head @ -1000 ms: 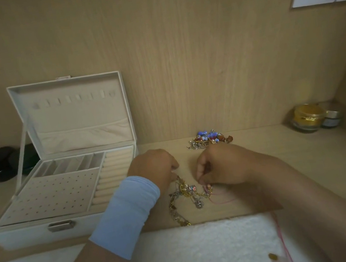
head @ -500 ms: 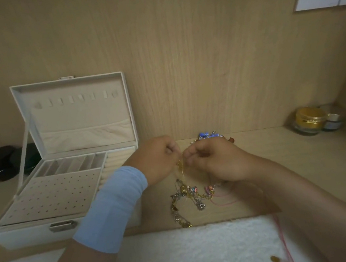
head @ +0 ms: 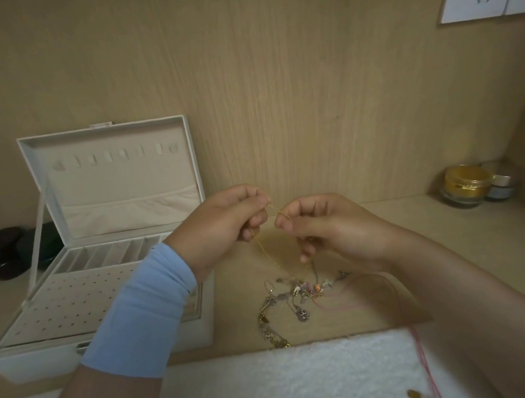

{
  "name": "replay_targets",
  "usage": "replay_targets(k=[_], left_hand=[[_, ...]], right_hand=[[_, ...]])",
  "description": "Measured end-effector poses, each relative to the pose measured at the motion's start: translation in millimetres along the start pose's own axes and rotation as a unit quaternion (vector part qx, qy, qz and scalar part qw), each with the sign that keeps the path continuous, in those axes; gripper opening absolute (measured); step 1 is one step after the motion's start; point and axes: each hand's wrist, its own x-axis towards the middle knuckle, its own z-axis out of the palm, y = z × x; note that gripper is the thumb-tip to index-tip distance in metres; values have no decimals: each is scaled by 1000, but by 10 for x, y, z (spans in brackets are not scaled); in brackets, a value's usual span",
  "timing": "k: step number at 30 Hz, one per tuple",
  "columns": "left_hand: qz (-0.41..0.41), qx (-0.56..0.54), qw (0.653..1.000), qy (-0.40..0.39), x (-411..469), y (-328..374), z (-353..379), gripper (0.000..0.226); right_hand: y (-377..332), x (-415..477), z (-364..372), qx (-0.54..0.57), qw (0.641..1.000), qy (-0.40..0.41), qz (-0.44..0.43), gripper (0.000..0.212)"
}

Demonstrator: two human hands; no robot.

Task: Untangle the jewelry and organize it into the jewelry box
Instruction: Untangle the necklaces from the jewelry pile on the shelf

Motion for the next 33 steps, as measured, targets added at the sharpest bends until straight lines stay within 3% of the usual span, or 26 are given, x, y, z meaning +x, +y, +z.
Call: replay_targets(k=[3, 6, 11, 16, 20, 23, 26, 29, 32, 33], left_hand=[[19, -66, 998, 12, -6, 37, 15, 9], [43, -90, 995, -2, -29, 50, 9, 18], [86, 76, 992, 57, -70, 113, 5, 29], [189, 311, 922, 130, -73, 129, -27, 28], [206, 463, 845, 169, -149, 182, -11, 5], [183, 555, 793, 173, -160, 154, -68, 18], [90, 631, 764, 102, -120, 59, -155, 36], [-2, 638, 769, 17, -85, -40, -171, 38], [-10, 610, 792, -13, -31, -98, -119, 31], [-4, 593, 805, -9, -14, -109, -107, 29]], right_hand=[[19, 4, 18, -30, 999, 10, -5, 4], [29, 21, 10, -87, 995, 52, -8, 11], [54, 24, -2, -183, 980, 78, -32, 19], [101, 9, -88, -203, 979, 18, 34, 29], [182, 3, -150, -206, 975, -26, 77, 27], [182, -14, -201, -256, 962, -45, 82, 27], [180, -20, -257, -283, 953, -64, 90, 28], [181, -18, -307, -299, 946, -87, 94, 15], [188, -15, -380, -301, 944, -87, 100, 2], [180, -22, -403, -302, 945, -71, 103, 8]])
